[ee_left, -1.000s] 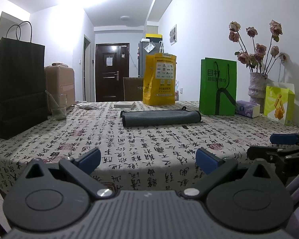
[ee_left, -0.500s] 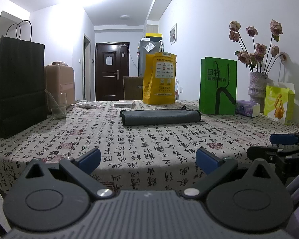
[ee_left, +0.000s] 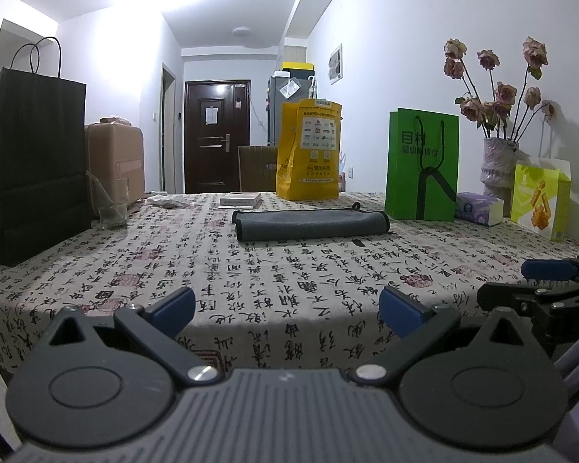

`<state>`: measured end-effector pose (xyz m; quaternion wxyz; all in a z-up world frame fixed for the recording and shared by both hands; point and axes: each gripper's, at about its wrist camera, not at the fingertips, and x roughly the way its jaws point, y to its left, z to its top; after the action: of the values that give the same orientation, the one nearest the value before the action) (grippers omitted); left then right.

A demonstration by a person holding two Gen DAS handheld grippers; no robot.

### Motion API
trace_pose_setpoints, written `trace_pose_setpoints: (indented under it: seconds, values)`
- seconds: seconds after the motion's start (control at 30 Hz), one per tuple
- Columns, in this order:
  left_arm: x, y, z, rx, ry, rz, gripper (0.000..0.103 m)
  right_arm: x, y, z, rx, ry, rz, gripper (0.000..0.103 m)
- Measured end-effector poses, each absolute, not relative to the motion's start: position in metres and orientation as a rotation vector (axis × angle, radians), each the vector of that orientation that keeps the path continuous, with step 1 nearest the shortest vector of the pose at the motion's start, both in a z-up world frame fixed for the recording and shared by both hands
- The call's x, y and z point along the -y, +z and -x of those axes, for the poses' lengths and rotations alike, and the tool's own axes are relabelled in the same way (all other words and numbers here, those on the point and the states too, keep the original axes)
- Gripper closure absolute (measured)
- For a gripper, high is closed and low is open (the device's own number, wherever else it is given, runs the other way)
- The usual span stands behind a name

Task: Fold towel

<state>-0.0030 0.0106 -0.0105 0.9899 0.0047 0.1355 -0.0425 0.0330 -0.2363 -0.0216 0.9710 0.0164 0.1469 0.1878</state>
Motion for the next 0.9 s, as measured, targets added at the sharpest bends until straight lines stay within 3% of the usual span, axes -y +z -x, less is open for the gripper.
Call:
trace_pose_setpoints:
  seconds: [0.9]
  values:
    - [-0.0145, -0.0078, 0.0021, -0.273, -0.077, -0.013, 0.000, 0.2362, -0.0229, -0.0342, -0.297, 0.376, -0.031, 0.000]
